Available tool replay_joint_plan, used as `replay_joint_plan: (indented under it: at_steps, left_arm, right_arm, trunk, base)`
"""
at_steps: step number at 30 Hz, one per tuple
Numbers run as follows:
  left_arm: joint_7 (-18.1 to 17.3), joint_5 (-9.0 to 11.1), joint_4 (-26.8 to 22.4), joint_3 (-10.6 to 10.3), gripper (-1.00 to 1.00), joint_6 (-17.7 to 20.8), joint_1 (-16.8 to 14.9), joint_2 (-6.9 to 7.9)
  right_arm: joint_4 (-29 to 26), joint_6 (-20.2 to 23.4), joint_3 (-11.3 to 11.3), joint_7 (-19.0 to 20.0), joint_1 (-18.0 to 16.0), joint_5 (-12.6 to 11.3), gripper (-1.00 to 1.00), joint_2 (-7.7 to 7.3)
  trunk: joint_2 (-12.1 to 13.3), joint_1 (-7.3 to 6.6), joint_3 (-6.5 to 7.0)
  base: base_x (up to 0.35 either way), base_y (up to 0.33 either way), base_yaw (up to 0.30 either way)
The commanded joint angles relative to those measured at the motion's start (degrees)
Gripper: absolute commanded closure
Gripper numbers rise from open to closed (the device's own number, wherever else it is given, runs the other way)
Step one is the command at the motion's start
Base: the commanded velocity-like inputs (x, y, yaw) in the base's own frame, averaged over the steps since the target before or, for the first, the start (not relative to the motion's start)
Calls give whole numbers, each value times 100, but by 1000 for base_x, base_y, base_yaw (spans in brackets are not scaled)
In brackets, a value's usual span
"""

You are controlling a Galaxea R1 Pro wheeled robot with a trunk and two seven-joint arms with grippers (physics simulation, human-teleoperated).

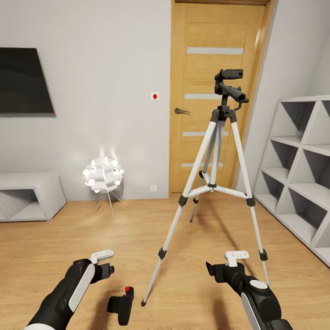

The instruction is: Attach the digital camera to the camera tripod in the bedroom.

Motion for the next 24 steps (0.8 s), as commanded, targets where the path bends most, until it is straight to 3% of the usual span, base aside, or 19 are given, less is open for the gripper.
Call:
replay_joint_plan:
  at_steps: [1,8,20,24]
  left_arm:
    - [57,62,-3,-19,-100,13,-3,7]
    - [72,74,43,-21,-100,14,-3,-5]
    - [86,63,106,-24,-100,-17,-3,-47]
    - [97,34,144,-28,-100,-29,-3,-120]
  right_arm:
    - [-6,103,0,4,-7,-16,-100,-6]
    - [-16,477,-24,71,-16,-17,-100,-13]
    - [-23,573,-29,320,-18,-17,-100,-14]
    - [-23,575,-29,418,-21,-18,-100,-22]
  trunk:
    - [-44,21,-25]
    - [-325,175,-150]
    - [-806,439,-366]
    - [-812,449,-454]
  base:
    - [0,0,0]
    - [0,0,0]
    - [0,0,0]
    - [0,0,0]
